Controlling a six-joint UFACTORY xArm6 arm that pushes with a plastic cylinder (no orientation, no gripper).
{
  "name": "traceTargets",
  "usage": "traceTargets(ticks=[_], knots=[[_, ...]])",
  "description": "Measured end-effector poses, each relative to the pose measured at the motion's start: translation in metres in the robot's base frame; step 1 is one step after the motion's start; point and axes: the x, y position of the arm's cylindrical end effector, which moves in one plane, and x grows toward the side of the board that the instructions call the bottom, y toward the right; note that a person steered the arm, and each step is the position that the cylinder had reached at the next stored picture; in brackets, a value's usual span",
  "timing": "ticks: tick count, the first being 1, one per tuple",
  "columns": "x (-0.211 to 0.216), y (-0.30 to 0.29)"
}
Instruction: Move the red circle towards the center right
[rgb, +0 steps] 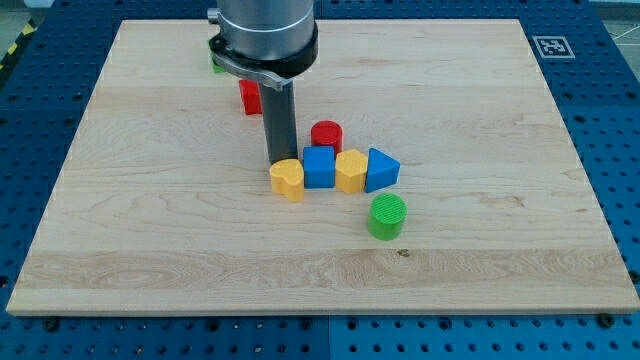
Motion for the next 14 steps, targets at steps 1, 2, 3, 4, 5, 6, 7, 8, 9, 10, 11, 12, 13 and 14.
traceTargets(ticks=[1, 2, 3, 4, 5, 6, 7, 8, 9, 10, 11, 12, 13, 14], knots=[[0.0, 0.0], [-0.016, 0.006], [-0.024, 0.044], [-0.023, 0.065], [-0.023, 0.097], [-0.023, 0.101], [-0.023, 0.101], [-0.023, 0.123], [-0.023, 0.124], [-0.023, 0.13], [-0.021, 0.179], [-0.021, 0.183], [-0.023, 0.172], [-0.048, 0.133]])
